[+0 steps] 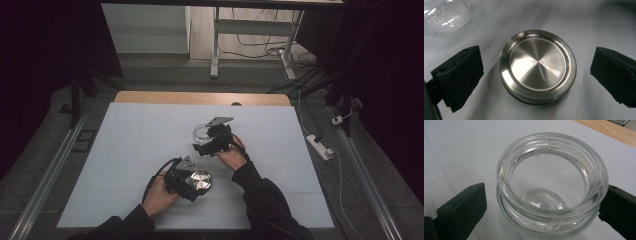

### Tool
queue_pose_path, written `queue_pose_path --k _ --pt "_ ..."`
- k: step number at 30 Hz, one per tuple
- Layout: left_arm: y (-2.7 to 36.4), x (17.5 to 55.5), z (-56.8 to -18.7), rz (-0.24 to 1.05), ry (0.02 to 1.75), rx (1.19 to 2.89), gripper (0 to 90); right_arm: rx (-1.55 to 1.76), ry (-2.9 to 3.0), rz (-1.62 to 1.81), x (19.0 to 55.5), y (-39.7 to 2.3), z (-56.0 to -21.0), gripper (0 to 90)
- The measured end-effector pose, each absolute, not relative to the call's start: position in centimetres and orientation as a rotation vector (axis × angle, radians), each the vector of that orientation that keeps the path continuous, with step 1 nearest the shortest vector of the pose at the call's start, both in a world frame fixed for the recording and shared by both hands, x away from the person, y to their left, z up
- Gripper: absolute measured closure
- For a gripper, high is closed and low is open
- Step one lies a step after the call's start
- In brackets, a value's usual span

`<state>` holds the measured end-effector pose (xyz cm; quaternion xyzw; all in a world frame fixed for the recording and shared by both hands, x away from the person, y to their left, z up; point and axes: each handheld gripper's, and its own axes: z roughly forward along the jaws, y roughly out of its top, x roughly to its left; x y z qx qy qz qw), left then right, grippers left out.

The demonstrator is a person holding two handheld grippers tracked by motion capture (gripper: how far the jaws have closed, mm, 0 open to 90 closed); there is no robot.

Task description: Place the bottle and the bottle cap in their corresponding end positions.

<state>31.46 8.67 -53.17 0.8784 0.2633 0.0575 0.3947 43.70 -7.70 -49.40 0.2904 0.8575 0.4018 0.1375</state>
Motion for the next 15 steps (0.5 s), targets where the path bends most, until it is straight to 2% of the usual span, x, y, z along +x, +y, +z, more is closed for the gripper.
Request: queue_pose_path --k 15 --pt "11.6 30.6 -51.4 0.15 0.661 2.178 0.0 0.839 2.45 1.217 42.6 -8.9 -48.3 0.0"
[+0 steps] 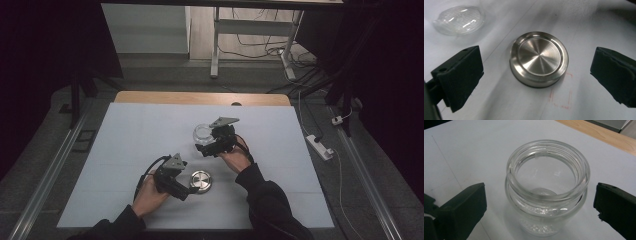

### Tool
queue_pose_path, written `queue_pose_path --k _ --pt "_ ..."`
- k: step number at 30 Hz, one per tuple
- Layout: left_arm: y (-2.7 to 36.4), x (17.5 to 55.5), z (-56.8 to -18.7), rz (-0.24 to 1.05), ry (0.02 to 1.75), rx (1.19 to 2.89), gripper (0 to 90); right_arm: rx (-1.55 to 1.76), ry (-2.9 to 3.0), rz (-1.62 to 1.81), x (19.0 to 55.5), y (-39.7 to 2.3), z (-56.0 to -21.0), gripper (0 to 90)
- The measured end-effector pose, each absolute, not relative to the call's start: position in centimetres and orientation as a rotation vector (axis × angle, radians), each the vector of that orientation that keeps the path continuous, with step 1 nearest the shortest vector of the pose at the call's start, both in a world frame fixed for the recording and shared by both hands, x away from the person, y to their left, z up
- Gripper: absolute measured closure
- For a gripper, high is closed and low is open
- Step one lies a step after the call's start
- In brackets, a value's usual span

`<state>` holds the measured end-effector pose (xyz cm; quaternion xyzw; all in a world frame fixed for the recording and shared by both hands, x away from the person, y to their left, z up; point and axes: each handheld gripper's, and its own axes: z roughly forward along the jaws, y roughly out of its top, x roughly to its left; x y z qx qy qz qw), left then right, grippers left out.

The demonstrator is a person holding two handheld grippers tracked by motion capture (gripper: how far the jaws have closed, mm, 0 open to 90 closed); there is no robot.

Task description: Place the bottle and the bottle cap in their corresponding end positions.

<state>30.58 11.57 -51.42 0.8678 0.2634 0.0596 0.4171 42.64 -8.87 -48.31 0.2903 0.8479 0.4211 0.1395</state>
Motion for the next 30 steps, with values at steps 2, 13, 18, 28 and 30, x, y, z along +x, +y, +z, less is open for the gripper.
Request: queue_pose_path --k 2,13,18,28,30 --pt "12.2 30.6 -51.1 0.153 0.664 2.173 0.0 0.842 2.454 1.221 42.5 -8.9 -48.2 0.0" --pt "15.0 30.8 -50.3 0.12 0.699 2.111 0.0 0.84 2.449 1.233 41.5 -9.4 -47.9 0.0" --pt "15.7 30.6 -50.0 0.108 0.71 2.088 0.0 0.828 2.46 1.249 40.4 -10.3 -47.9 0.0" --pt "16.7 30.1 -49.8 0.129 0.733 2.08 0.0 0.803 2.462 1.283 39.1 -10.9 -47.4 0.0" --pt "16.8 30.0 -49.8 0.138 0.738 2.081 0.0 0.798 2.469 1.281 38.7 -11.0 -47.3 0.0"
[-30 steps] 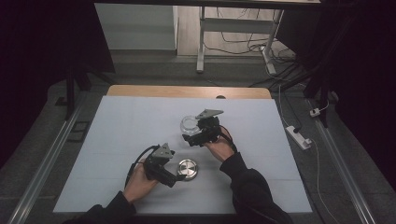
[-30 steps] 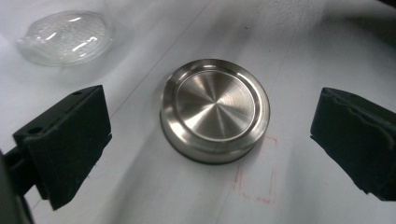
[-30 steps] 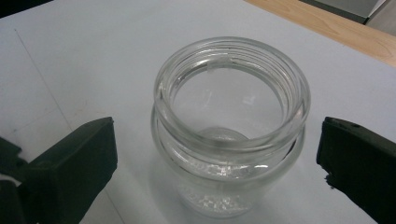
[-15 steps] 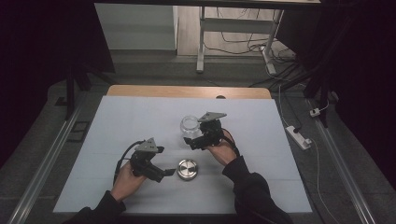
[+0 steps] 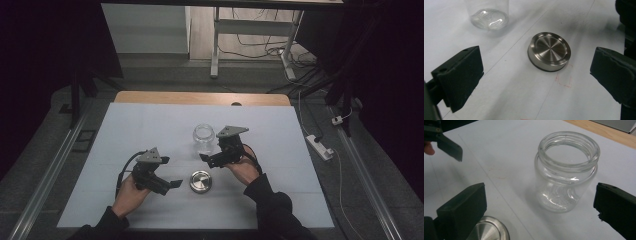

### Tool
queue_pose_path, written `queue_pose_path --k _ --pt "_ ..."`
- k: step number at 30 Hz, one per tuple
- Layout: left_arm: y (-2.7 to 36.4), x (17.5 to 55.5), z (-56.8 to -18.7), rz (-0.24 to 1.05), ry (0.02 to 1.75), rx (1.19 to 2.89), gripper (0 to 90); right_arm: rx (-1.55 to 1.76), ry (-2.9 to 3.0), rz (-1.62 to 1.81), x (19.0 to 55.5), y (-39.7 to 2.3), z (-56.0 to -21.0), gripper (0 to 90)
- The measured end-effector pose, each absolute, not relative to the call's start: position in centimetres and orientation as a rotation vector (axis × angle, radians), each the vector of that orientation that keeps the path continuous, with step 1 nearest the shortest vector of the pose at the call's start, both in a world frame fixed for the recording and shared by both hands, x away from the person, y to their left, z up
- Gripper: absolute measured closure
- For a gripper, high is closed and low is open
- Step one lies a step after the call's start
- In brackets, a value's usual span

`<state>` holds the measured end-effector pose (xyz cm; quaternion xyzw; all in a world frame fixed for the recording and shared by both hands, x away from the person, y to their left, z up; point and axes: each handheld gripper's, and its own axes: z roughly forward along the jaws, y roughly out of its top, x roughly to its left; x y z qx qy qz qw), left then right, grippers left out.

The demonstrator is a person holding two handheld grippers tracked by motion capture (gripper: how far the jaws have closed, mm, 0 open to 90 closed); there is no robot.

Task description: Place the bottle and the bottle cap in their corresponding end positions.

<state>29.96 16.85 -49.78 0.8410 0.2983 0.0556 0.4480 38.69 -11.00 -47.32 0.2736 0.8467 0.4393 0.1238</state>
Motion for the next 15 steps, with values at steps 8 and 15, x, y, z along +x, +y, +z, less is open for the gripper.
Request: queue_pose_path --k 8,15 --pt "17.6 29.2 -49.4 0.171 0.787 2.086 0.0 0.792 2.482 1.271 37.5 -11.6 -47.4 0.0" --pt "18.3 28.7 -49.3 0.178 0.799 2.084 0.0 0.776 2.493 1.263 36.7 -11.9 -47.5 0.0"
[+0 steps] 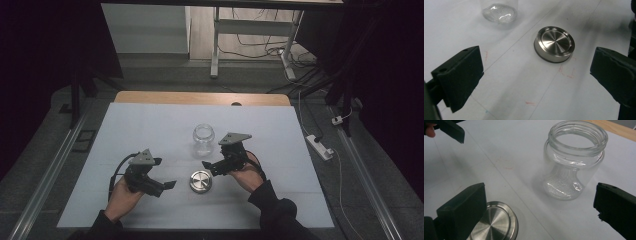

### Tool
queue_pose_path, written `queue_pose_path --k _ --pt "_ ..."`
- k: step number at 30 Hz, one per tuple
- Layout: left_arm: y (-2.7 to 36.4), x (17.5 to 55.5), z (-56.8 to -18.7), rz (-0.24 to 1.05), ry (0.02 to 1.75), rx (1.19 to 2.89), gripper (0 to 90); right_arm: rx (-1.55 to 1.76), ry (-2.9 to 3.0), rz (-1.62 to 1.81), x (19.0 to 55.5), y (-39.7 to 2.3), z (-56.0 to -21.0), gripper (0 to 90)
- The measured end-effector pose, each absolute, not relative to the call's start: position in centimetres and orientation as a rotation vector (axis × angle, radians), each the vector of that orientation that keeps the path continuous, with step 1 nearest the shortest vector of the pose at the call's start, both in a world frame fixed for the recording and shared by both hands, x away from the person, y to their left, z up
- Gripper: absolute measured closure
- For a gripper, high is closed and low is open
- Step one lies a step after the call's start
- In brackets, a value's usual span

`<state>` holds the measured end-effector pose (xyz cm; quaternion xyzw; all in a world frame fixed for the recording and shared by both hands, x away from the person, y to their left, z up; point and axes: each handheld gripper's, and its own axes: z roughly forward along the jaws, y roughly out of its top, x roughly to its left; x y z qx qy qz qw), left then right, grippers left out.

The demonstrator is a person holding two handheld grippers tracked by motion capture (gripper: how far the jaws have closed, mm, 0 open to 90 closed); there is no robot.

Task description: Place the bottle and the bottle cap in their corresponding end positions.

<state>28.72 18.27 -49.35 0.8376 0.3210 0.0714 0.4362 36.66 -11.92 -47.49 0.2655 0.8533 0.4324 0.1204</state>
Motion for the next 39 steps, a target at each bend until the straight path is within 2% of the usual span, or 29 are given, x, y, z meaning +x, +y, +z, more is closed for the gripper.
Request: queue_pose_path --k 19,39 --pt "19.7 27.2 -48.9 0.211 0.823 2.08 0.0 0.763 2.481 1.29 33.7 -14.0 -46.9 0.0" --pt "23.4 24.8 -49.2 0.234 0.933 2.0 0.0 0.841 2.409 1.282 31.0 -18.7 -47.0 0.0"
